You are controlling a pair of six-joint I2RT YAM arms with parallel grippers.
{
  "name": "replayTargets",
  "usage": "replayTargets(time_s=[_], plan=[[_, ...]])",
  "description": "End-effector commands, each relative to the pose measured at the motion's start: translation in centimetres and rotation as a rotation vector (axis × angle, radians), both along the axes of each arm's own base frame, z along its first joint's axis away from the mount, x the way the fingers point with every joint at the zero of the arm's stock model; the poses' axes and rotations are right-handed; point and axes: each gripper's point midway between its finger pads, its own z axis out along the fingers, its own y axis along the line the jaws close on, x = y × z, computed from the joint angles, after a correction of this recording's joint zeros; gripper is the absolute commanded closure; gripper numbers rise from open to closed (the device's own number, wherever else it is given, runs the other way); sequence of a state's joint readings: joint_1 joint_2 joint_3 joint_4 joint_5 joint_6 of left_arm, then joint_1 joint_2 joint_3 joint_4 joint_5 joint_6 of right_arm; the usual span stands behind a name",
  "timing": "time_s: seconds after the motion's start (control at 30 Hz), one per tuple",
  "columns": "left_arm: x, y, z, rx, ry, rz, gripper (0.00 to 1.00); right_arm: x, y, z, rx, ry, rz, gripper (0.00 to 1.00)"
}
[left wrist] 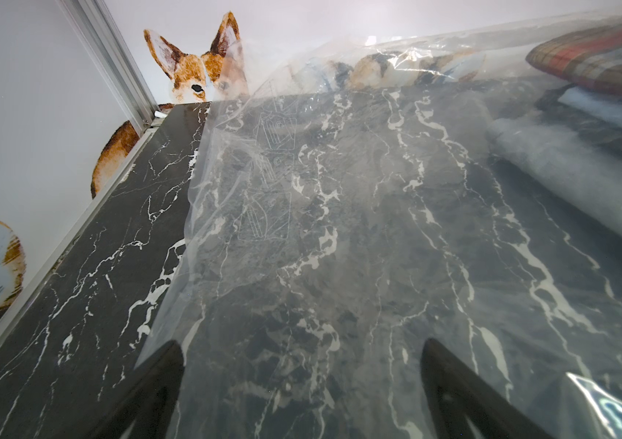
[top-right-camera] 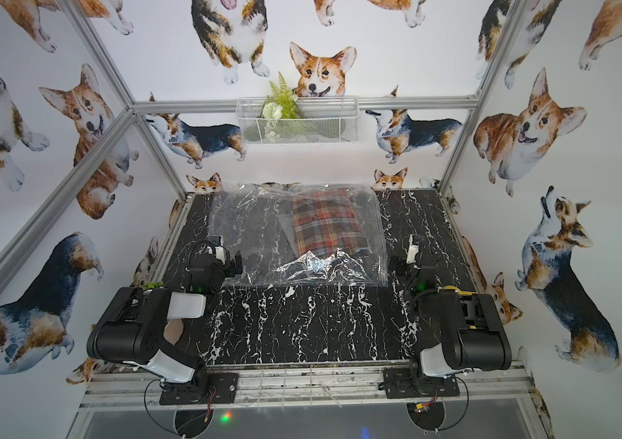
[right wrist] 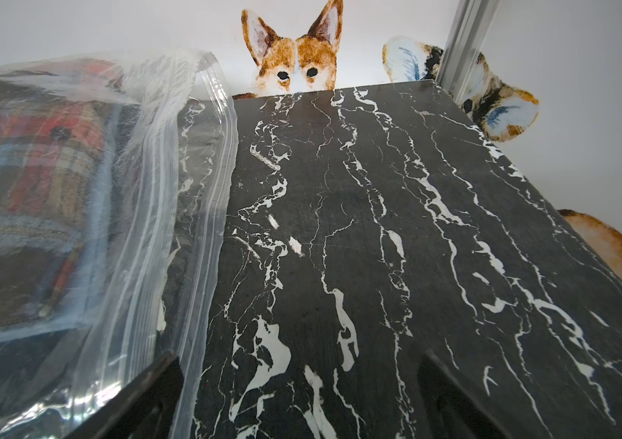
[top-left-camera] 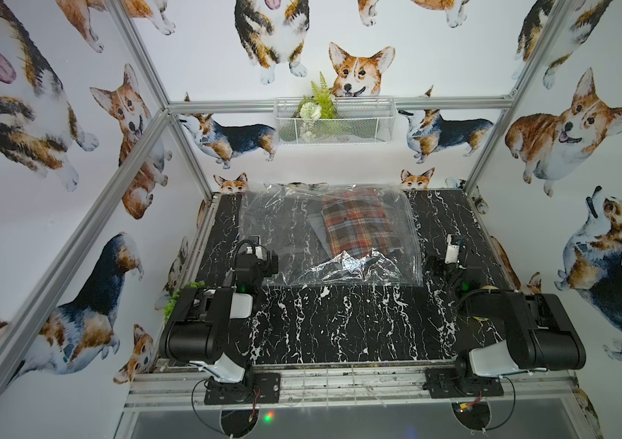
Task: Take the shirt out of the vacuum bag
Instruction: Open the vacuum bag at the center of the board.
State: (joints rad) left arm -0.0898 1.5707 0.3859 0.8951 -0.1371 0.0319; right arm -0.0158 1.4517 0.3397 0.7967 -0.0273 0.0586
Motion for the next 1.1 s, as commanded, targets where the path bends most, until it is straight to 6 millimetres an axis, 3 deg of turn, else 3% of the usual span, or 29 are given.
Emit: replayTargets(time_s=[0.0,0.27,0.37,0.47,0.63,0.8,0.9,0.97,1.03,1.07], plan=[[0.2,0.0,0.6,-0.007,-0.023,-0.001,0.0,0.1,0.1,0.2,0.007,-0.007,0.005,0.0],[0.3,0.2,0.6,-0.018,-0.019,0.0,0.0,0.1,0.1,0.2,0.008,-0.005,0.005,0.0],[0.5,0.9,1.3,-0.003,0.001,0.054,0.0,0.1,-1.0,0.5,0.008,-0.015,-0.065,0.0],[0.8,1.0,2.9,0.003,0.044,0.061,0.0,-0.2,-2.7,2.1,0.004,-0.007,-0.173,0.0],[0.1,1.7,6.7,-0.078,0.025,0.134,0.0,-0.5,-2.7,5.3,0.011,-0.029,-0.175,0.0],[1.7,-1.3,10.4,-0.358,0.118,0.031,0.0,-1.8,-3.1,12.4,0.206,-0.208,-0.255,0.0],[2.1,-4.1,12.9,-0.519,0.111,-0.08,0.0,-2.4,-3.9,13.6,0.313,-0.148,-0.352,0.0],[2.5,-6.0,14.6,-0.575,0.114,-0.145,0.0,-3.4,-5.3,12.7,0.449,-0.093,-0.517,0.0],[2.6,-9.7,16.3,-0.56,0.129,-0.21,0.0,-4.6,-5.7,11.4,0.528,-0.015,-0.611,0.0],[2.4,-12.0,17.2,-0.517,0.13,-0.24,0.0,-4.3,-5.0,11.6,0.534,-0.013,-0.559,0.0]])
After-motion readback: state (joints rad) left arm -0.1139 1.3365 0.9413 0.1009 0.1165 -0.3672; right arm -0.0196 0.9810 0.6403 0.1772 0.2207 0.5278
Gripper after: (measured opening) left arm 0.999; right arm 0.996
